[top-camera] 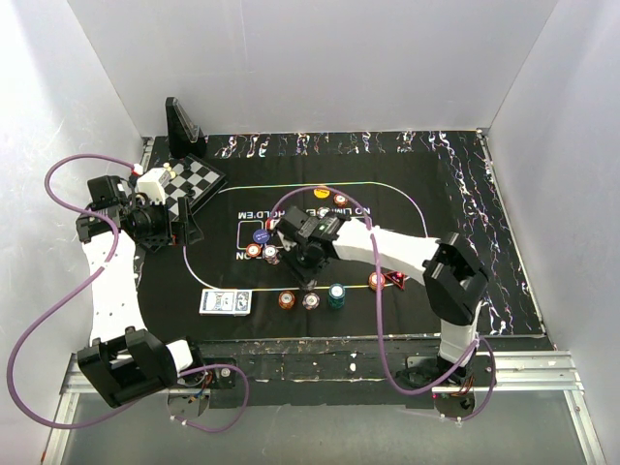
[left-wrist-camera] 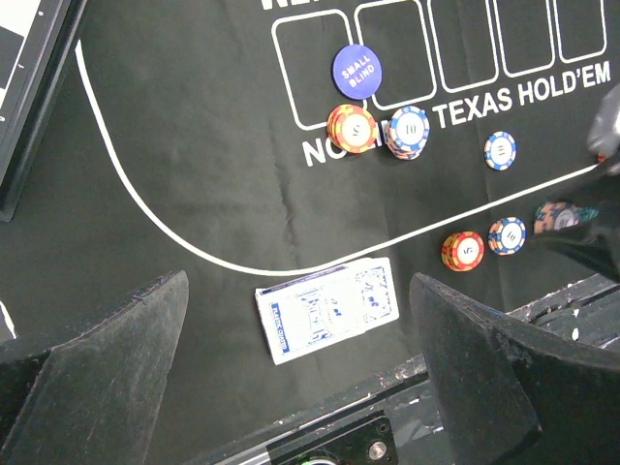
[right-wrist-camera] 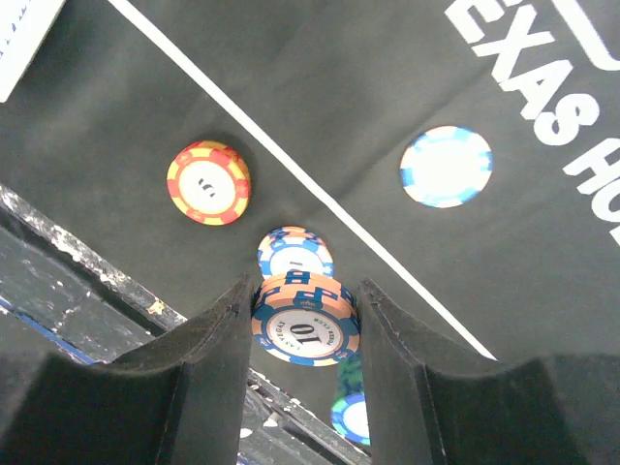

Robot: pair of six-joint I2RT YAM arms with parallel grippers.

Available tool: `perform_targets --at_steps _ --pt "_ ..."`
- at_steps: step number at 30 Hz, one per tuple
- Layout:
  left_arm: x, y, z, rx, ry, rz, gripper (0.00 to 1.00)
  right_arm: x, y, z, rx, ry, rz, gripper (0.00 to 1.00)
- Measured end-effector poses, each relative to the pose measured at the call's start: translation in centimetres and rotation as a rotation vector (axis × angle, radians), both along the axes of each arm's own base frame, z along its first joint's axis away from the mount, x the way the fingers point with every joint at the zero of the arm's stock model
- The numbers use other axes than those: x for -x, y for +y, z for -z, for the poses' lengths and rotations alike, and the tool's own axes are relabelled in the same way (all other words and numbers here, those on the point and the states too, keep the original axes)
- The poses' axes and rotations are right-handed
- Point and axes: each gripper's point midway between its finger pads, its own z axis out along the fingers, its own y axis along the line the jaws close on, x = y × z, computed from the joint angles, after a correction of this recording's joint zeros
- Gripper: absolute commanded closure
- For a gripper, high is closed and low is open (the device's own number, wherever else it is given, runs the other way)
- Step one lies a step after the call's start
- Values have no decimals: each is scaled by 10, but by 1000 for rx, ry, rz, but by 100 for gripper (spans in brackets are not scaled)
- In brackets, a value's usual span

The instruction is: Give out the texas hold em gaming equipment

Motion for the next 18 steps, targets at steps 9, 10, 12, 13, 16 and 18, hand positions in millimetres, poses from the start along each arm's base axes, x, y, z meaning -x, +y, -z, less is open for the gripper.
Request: perform_targets --at_steps 9,10,12,13,16,18 --pt "1 2 -2 -15 -6 -2 0 -73 -44 -31 -50 -58 271 99" --pt "1 2 -2 -17 -7 -2 0 -85 -56 -30 -41 -60 322 99" --pt "1 2 -2 -20 -9 -3 0 -100 -74 -27 -23 -64 398 99" --pt "0 2 -3 -20 -10 -3 0 -106 -87 -23 -3 -65 441 99" --pt "-1 3 -6 -23 -18 -3 0 -114 -115 -8 44 -52 536 99" --pt "-1 3 -7 -25 -21 -3 0 -112 -131 4 79 -30 590 99"
